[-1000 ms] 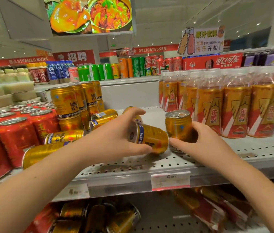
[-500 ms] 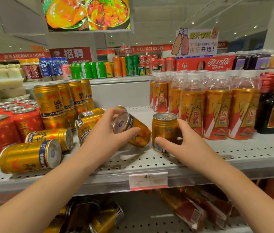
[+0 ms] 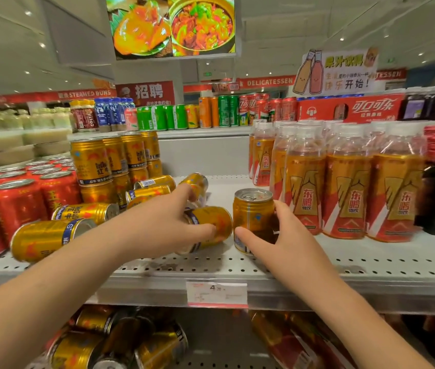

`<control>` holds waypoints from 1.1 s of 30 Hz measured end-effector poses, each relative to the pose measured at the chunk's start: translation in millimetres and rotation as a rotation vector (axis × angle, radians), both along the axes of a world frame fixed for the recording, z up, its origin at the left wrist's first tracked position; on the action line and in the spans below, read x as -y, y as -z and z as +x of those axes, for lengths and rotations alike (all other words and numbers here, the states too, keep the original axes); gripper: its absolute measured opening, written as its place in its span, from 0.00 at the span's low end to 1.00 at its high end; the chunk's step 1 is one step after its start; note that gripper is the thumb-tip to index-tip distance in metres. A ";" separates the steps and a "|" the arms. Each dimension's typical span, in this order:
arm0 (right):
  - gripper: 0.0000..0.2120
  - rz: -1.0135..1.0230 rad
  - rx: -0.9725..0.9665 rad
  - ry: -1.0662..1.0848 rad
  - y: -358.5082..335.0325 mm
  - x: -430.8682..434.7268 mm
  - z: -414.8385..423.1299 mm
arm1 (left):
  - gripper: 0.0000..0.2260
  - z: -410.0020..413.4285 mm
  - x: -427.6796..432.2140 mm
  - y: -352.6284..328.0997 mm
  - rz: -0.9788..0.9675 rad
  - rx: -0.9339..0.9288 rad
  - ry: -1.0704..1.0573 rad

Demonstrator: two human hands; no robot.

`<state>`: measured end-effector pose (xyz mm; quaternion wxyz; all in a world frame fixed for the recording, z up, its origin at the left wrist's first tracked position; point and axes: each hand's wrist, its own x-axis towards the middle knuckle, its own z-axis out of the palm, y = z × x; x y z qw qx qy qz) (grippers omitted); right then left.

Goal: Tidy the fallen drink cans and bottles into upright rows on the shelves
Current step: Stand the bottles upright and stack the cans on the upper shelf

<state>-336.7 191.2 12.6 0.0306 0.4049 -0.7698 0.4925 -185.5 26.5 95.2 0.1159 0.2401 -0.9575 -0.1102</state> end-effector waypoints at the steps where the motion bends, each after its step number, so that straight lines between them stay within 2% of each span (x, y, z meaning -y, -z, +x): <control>1: 0.27 -0.007 0.006 -0.007 -0.2 -0.8 -0.2 | 0.31 0.1 -0.1 1.0 0.025 -0.069 -0.038; 3: 0.25 -0.015 0.014 -0.014 -0.3 -1.6 -0.4 | 0.24 0.4 1.6 3.2 0.142 -0.297 -0.103; 6: 0.24 -0.015 -0.024 0.003 1.8 -0.4 0.4 | 0.21 -7.4 -1.0 0.6 0.555 -0.683 -0.099; 8: 0.24 -0.017 -0.054 0.022 3.0 0.9 1.9 | 0.24 -20.4 -10.5 -2.8 0.812 -0.812 -0.024; 10: 0.24 -0.016 -0.077 0.034 3.4 1.6 3.6 | 0.26 -36.2 -22.5 -4.0 0.944 -0.878 0.055; 12: 0.24 -0.016 -0.089 0.040 2.6 2.2 4.9 | 0.23 -50.9 -32.0 -3.0 0.921 -0.916 0.099; 14: 0.24 -0.014 -0.087 0.034 2.5 3.0 4.5 | 0.16 -60.7 -37.3 -0.1 0.812 -0.901 0.122; 16: 0.23 -0.012 -0.072 0.018 3.2 3.7 3.4 | 0.13 -65.7 -39.5 4.7 0.741 -0.864 0.149; 18: 0.25 -0.021 -0.047 0.000 3.7 4.3 1.9 | 0.15 -68.2 -39.5 8.9 0.702 -0.833 0.187; 21: 0.34 -0.027 -0.005 0.005 4.7 5.5 -1.6 | 0.18 -68.1 -32.1 11.8 0.692 -0.831 0.233; 25: 0.28 -0.038 0.027 0.004 5.2 9.3 -3.1 | 0.20 -66.7 -23.3 12.4 0.752 -0.756 0.316; 29: 0.26 0.033 0.045 -0.063 -2.2 15.4 -10.7 | 0.18 -70.0 -16.4 13.6 0.748 -0.718 0.287; 33: 0.28 0.116 0.085 -0.134 -14.5 17.6 -29.0 | 0.25 -72.9 -17.5 22.0 0.675 -0.662 0.288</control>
